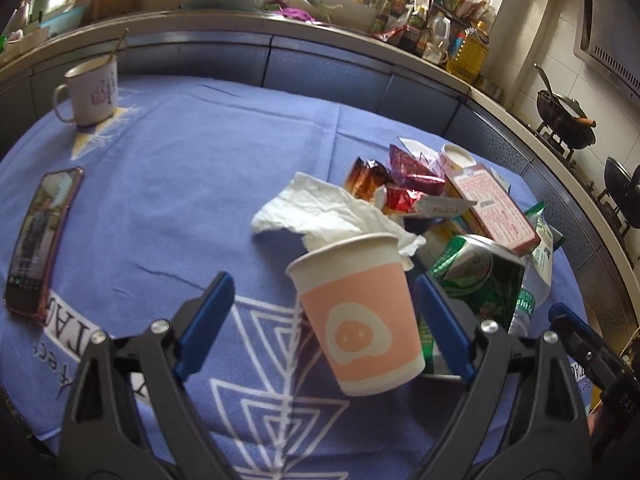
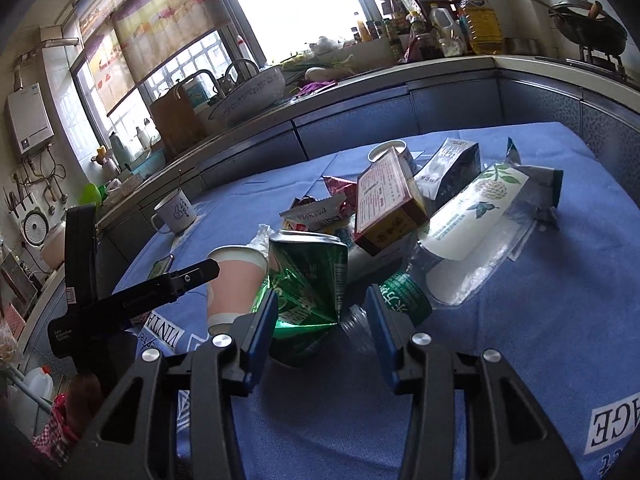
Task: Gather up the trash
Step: 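Grasp the pink-and-white paper cup with left tool while right tool grasps the crushed green can, then carry cup and can to the tan cardboard bin and open both tools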
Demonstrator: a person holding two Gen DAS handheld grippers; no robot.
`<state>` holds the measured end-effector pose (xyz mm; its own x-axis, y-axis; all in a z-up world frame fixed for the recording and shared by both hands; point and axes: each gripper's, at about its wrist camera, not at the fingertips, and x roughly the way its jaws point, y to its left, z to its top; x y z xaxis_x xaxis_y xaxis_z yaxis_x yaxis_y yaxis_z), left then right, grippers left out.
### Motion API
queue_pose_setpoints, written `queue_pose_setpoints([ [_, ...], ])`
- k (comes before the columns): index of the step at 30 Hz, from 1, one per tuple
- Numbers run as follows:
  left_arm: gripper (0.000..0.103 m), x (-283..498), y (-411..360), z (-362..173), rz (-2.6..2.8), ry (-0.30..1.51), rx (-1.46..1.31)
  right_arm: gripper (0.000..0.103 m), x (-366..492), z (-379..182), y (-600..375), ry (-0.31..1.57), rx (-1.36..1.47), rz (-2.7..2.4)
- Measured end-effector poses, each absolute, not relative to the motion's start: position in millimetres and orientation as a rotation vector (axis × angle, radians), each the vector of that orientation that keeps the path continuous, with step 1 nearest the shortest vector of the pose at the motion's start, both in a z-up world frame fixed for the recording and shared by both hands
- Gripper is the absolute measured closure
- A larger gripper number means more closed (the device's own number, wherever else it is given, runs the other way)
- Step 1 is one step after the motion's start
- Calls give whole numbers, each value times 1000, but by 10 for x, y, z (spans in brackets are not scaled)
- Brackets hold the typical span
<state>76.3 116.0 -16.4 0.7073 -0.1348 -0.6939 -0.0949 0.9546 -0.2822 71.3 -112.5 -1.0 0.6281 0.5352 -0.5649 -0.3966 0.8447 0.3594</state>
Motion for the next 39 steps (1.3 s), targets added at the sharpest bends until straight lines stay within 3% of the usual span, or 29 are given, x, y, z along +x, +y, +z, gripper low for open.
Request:
queue_pose_setpoints([
  [7, 15, 987, 1142, -375, -64, 880, -372, 57, 1076, -124, -767, 844, 62, 591],
  [8, 24, 992, 1135, -398, -74, 882, -379, 57, 1126, -171, -749, 874, 74, 608],
  [9, 38, 992, 1129, -418, -92, 886, -388, 58, 1156, -220, -739, 899, 103, 638],
  [12, 46, 913, 1145, -354, -68, 858, -369, 67, 1088, -209, -766, 896, 169, 711],
  [22, 46, 410, 1001, 239, -127, 720, -296, 70, 661, 113, -1495, 680, 307, 661],
  [28, 46, 662, -31, 475, -367, 721, -169, 70, 537, 61, -2571, 595, 461, 468],
  [39, 45, 1182, -3027, 430, -898, 796, 42, 70, -236, -226, -4847, 417, 472, -227],
])
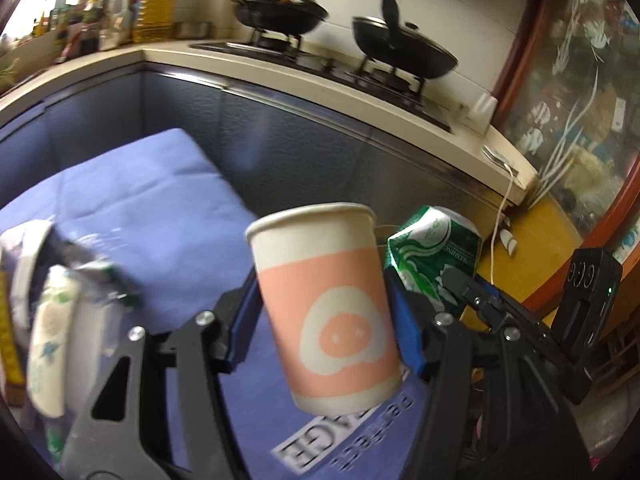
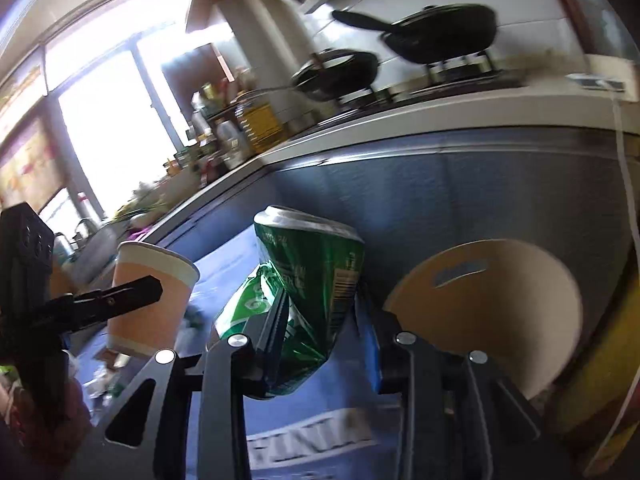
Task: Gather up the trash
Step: 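Carry cup and can to the tan cardboard bin and open both tools, then bring both open tools back over the trash pile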
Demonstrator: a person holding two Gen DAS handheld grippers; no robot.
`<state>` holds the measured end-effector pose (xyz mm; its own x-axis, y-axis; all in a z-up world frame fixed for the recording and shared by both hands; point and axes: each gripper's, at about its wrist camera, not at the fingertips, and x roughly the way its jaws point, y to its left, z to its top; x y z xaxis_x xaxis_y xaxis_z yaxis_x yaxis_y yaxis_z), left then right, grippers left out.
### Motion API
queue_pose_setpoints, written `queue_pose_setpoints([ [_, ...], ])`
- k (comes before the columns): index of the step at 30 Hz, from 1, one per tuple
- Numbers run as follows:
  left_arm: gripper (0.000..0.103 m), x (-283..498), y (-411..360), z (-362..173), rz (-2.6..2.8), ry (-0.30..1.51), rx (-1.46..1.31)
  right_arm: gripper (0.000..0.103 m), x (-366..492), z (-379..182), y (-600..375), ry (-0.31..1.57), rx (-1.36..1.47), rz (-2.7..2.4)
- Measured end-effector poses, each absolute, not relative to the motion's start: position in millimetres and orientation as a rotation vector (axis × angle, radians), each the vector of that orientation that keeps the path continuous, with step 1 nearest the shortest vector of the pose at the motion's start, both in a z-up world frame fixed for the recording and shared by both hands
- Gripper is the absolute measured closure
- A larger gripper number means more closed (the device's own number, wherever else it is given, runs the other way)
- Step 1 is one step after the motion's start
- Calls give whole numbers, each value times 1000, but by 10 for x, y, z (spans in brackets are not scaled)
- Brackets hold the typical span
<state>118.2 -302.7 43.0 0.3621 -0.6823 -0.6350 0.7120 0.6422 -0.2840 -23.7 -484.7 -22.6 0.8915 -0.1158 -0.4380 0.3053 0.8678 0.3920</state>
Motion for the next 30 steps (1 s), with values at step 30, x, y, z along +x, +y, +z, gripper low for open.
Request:
queue_pose_setpoints([
  [30, 30, 736, -2624, 319, -763, 667, 115, 35, -456, -308, -4688, 337, 498, -307],
])
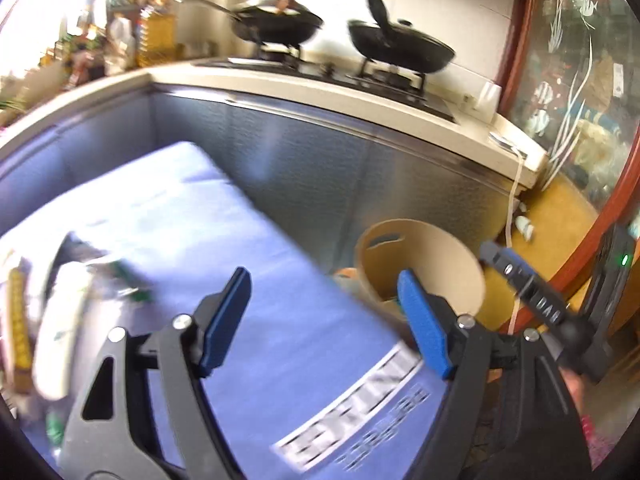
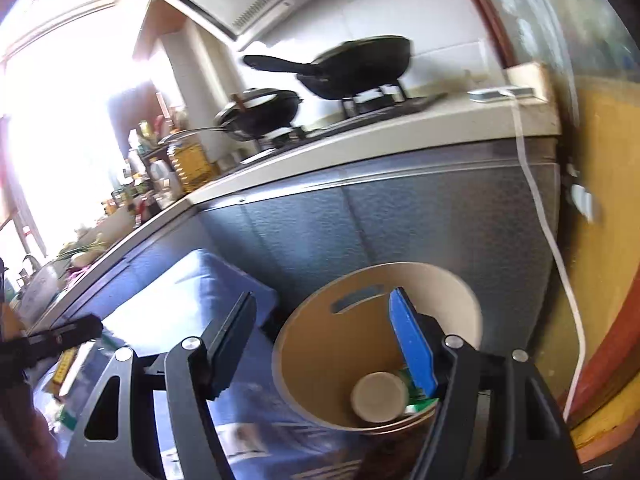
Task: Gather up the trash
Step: 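Bring both open tools back over the trash pile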
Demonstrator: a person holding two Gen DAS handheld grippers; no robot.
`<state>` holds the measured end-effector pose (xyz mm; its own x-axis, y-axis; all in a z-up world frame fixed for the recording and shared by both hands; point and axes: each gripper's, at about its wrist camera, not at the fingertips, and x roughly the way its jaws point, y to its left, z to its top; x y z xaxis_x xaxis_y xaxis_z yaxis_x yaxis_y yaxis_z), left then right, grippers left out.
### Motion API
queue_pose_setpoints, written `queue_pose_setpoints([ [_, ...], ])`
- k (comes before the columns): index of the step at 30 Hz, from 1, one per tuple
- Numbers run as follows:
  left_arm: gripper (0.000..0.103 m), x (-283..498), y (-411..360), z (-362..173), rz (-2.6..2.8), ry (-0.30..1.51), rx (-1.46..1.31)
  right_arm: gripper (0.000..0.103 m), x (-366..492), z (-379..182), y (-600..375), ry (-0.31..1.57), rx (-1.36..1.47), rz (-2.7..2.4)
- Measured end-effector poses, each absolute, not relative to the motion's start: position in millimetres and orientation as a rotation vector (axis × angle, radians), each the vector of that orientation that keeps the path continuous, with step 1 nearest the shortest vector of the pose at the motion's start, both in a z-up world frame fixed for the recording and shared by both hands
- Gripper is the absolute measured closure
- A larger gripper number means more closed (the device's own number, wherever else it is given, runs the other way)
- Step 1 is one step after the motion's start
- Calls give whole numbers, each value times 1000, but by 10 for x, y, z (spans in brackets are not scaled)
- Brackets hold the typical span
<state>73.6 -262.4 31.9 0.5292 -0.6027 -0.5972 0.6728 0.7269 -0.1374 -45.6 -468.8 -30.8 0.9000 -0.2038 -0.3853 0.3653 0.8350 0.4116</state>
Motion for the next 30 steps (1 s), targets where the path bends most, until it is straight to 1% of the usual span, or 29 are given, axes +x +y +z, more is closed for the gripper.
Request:
queue_pose_setpoints([
  [5, 30, 588, -1771, 298, -576, 610, 102, 35, -229, -166, -3974, 369, 453, -125],
  [10, 30, 557, -1007, 241, -403, 591, 63, 35, -59, -165, -3217, 443, 410, 51],
  [16, 30, 548, -387, 98, -218, 589, 40, 35, -51, -191, -2437, 514, 318, 197],
  [22, 30, 554, -47, -52, -122, 639, 3, 35, -56, -130, -1982, 556, 256, 257],
  [30, 30, 526, 80, -141, -79, 655, -7, 35, -30, -169, -1856, 589, 242, 274],
])
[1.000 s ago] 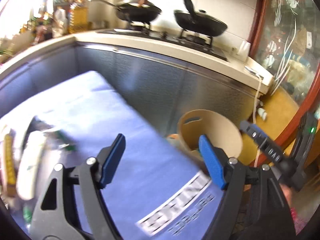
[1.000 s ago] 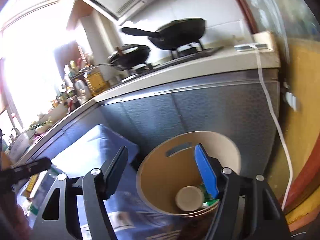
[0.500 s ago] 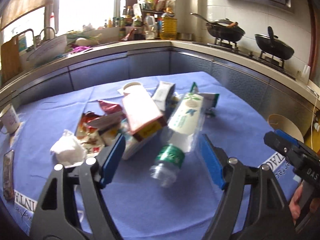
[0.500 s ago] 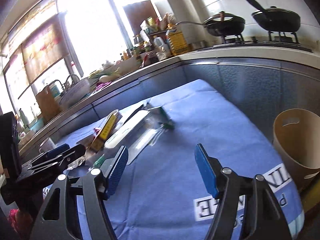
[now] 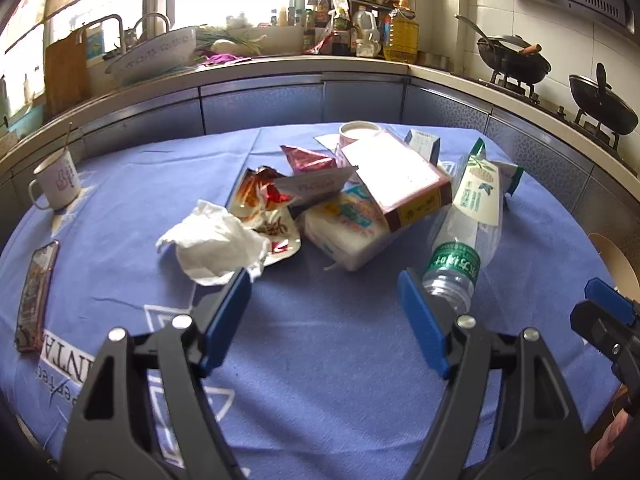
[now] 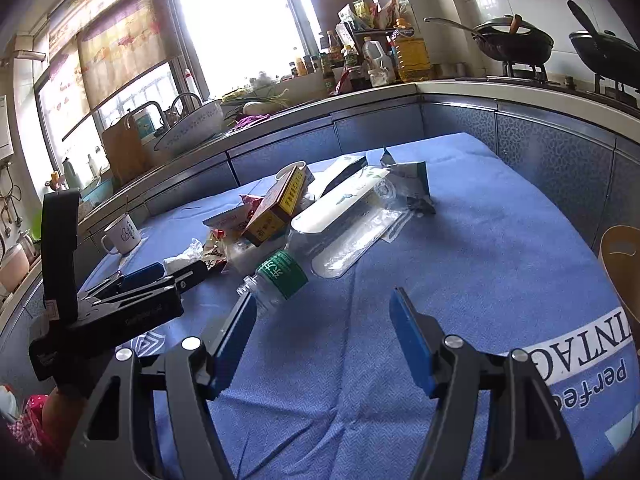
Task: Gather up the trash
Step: 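Bring both open tools back over the trash pile, then move the left tool around the green-labelled water bottle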
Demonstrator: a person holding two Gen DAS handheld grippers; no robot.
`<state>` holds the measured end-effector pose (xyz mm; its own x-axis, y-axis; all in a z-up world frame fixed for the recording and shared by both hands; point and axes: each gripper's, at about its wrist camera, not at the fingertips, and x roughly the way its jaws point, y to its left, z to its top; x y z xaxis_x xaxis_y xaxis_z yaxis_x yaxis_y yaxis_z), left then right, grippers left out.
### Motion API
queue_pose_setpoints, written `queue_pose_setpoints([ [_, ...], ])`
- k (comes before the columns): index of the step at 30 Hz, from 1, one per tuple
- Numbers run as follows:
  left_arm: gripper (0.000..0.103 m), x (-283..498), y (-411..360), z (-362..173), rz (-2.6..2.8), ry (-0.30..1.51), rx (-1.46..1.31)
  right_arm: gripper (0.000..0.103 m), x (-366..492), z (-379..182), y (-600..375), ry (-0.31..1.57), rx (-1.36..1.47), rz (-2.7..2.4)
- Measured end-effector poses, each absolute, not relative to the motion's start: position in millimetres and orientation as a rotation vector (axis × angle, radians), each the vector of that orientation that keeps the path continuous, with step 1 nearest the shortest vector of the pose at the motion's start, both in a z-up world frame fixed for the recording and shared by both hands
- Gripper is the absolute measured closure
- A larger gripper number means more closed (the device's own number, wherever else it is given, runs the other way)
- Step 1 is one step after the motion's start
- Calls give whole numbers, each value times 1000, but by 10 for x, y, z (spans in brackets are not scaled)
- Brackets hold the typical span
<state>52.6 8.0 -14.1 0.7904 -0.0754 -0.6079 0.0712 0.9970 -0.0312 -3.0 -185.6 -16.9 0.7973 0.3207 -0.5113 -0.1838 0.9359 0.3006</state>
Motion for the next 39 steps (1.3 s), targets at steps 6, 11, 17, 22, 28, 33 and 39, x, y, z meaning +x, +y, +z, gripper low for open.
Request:
queue_pose_setpoints([
  [6, 22, 474, 97, -228, -49, 621, 3, 35, -28, -249, -1806, 614, 238, 282],
  [11, 22, 489, 88, -289, -46, 636, 9, 35, -14, -264, -1816, 615, 242, 283],
  [17, 22, 494, 84, -295, -48, 637, 9, 35, 4, -298, -1864, 619, 255, 280],
  [22, 22, 515, 76, -326, -47, 647, 15, 35, 17, -317, -1892, 625, 264, 283],
  [28, 22, 503, 118, -365, -67, 635, -20, 35, 15, -323, -1908, 621, 268, 281],
  [33, 22, 432, 179, -336, -71, 593, -50, 35, 26, -352, -1896, 626, 266, 283],
  [39, 22, 400, 211, -330, -79, 576, -72, 35, 23, -370, -1851, 627, 258, 286],
])
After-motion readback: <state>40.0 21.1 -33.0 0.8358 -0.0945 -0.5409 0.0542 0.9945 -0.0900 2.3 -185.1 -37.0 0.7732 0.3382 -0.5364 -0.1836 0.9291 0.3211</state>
